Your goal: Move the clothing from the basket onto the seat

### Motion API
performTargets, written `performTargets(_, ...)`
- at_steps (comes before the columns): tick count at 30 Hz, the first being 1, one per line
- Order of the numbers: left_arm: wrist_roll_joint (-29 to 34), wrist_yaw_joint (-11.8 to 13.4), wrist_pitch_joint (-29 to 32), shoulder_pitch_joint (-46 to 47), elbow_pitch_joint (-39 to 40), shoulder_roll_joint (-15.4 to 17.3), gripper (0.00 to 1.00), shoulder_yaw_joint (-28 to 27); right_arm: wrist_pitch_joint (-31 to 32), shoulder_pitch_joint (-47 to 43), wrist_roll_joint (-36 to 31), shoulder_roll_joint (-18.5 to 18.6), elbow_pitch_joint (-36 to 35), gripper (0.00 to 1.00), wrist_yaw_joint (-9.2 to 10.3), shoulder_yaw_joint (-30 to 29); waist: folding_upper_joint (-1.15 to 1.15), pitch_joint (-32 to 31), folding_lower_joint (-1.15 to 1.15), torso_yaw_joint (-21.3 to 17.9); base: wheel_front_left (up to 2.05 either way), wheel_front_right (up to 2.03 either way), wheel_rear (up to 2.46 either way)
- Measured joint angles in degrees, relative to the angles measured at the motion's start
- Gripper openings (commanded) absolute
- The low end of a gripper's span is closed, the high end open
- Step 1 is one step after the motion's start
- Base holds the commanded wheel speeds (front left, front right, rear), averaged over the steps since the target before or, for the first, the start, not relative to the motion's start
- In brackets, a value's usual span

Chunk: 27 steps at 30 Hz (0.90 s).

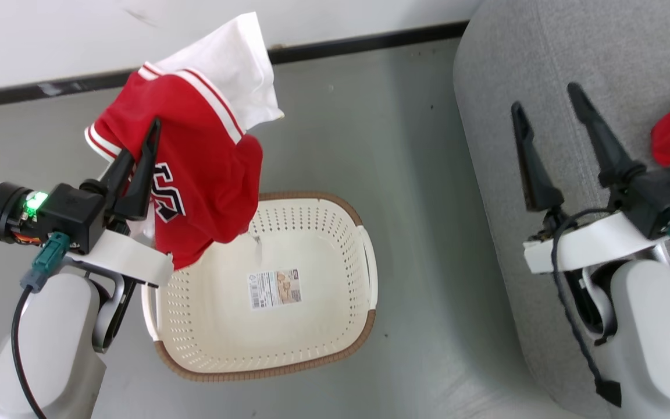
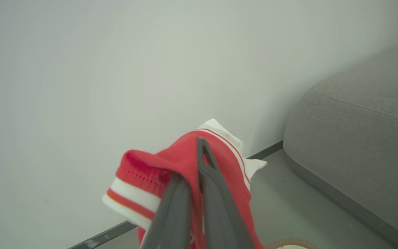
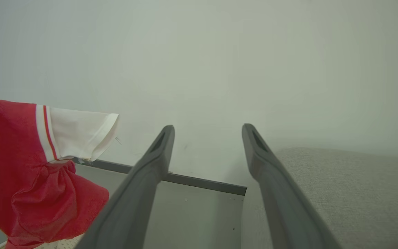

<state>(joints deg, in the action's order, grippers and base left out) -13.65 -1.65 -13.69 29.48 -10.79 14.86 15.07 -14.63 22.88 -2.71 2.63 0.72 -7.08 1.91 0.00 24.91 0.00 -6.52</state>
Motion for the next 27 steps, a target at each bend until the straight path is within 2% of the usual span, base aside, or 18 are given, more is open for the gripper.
performTargets(11, -0.57, -1.03, 2.57, -3.05, 2.38, -0.07, 0.0, 1.68, 0.0, -5.45, -0.41, 0.83, 2.21, 1.0, 0.0, 3.82, 0.0, -7.9, 0.0, 1.9, 0.0, 0.0, 0.0)
performTargets(27, -1.48, -2.81, 8.16, -5.42, 5.82, -0.59, 0.0, 6.32, 0.0, -12.12, -0.21, 1.29, 3.67, 1.0, 0.0, 5.73, 0.0, -16.97, 0.0, 4.53, 0.0, 0.0, 0.0)
